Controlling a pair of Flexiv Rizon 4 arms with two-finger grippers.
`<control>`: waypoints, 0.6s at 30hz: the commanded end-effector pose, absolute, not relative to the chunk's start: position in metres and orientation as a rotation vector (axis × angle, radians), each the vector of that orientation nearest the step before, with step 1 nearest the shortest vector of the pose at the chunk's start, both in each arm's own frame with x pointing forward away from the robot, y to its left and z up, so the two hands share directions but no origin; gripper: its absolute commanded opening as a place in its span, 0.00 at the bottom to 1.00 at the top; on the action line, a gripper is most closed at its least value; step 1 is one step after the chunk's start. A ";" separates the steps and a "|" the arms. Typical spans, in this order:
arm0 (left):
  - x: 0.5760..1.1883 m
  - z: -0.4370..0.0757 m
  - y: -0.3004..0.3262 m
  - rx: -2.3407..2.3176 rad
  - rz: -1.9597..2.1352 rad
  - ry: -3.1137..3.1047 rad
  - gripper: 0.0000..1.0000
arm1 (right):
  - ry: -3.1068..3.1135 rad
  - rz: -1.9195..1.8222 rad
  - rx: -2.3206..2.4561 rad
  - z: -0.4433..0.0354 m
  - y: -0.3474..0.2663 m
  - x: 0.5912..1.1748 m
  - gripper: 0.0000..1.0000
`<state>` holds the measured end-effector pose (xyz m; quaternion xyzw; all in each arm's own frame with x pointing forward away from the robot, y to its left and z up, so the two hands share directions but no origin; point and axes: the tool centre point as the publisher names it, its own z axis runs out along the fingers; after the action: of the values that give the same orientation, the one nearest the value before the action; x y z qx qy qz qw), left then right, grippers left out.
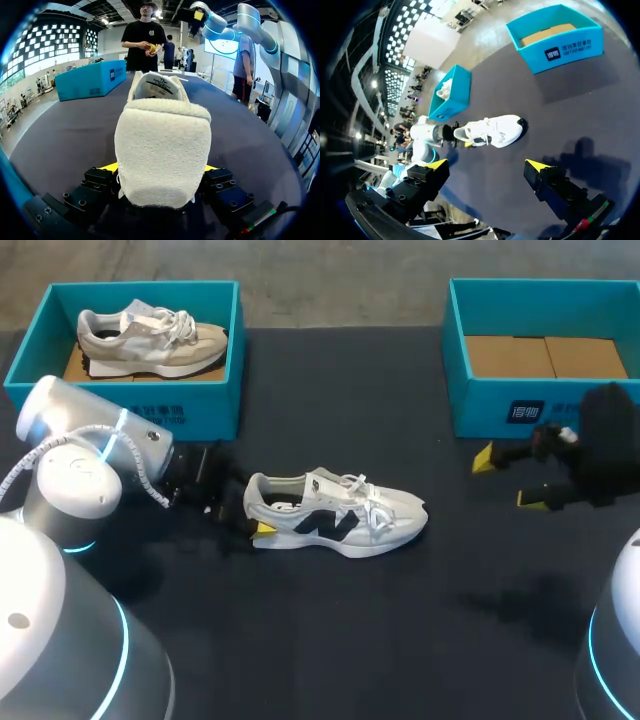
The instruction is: Take the shoe out of the shoebox, open the shoe tongue, remove and reinsert the insole, then place the shoe into the shoebox
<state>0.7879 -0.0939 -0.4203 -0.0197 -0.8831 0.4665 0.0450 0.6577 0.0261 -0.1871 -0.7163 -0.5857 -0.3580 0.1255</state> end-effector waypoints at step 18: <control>0.787 -0.426 -0.095 -0.060 1.421 -2.698 0.00 | -1.731 -1.103 -2.238 -0.201 0.066 0.671 1.00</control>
<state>0.7878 -0.0941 -0.4203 -0.0198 -0.8831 0.4666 0.0452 0.6694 0.0630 -0.1982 -0.7353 -0.5707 -0.3615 0.0541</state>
